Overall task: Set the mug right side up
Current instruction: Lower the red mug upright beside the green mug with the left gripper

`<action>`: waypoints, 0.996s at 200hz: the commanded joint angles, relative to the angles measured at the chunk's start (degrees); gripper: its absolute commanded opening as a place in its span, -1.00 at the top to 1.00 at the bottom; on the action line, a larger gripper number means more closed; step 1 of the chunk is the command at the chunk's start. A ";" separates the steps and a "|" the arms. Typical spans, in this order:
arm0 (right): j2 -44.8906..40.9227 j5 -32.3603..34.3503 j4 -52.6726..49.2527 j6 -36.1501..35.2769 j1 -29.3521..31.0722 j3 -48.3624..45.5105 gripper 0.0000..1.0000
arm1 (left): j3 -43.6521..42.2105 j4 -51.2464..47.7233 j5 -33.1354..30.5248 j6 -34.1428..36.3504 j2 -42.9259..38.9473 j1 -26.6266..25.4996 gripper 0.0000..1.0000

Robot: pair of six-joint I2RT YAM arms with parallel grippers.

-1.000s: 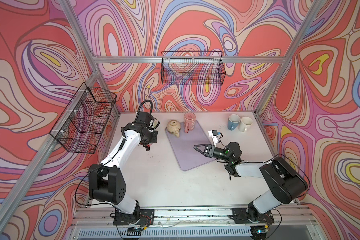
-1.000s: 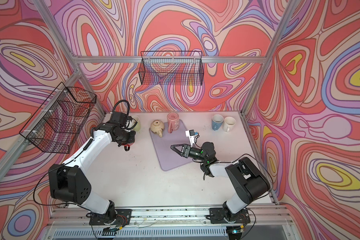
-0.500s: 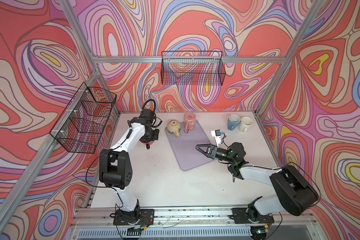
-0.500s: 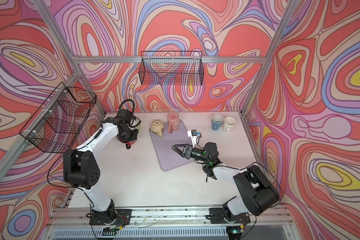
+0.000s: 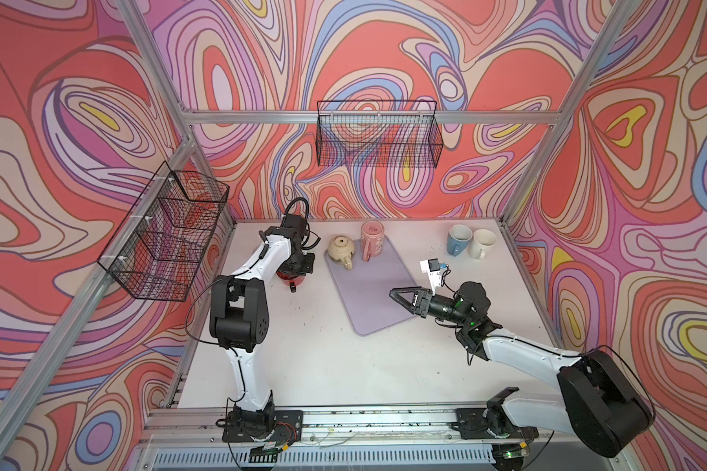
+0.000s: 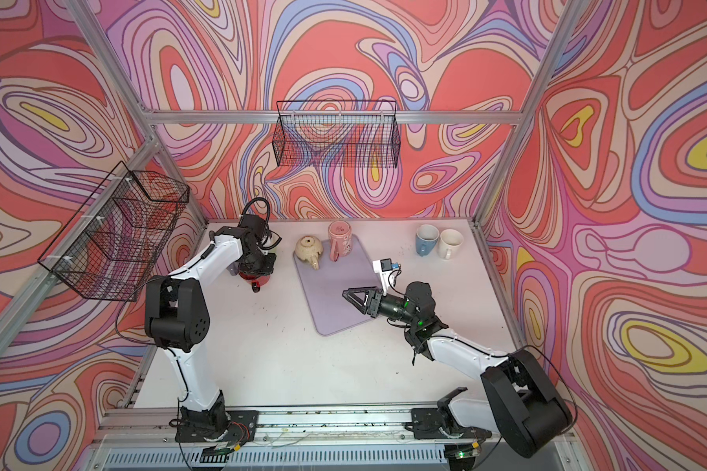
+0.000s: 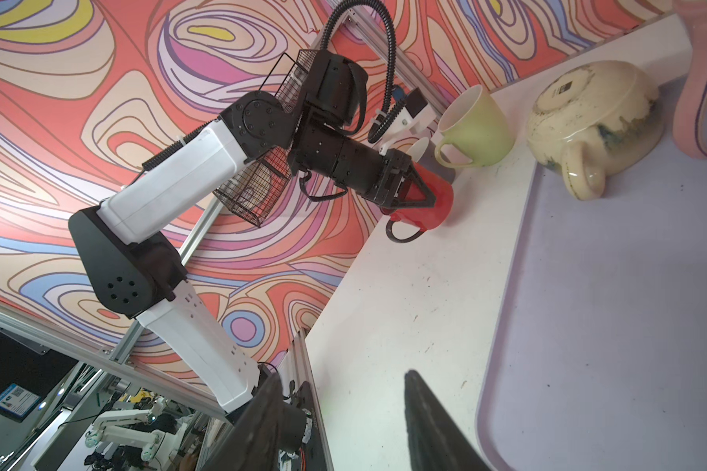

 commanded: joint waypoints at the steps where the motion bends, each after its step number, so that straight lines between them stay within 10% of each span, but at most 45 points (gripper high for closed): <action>1: -0.84 0.47 -2.56 -1.76 -0.20 -0.34 0.02 | 2.85 -0.52 -1.24 0.83 0.37 1.17 1.00; 199: 0.17 0.43 -1.03 -0.44 -0.18 -0.96 0.02 | 7.84 0.91 1.08 0.73 8.33 6.05 1.00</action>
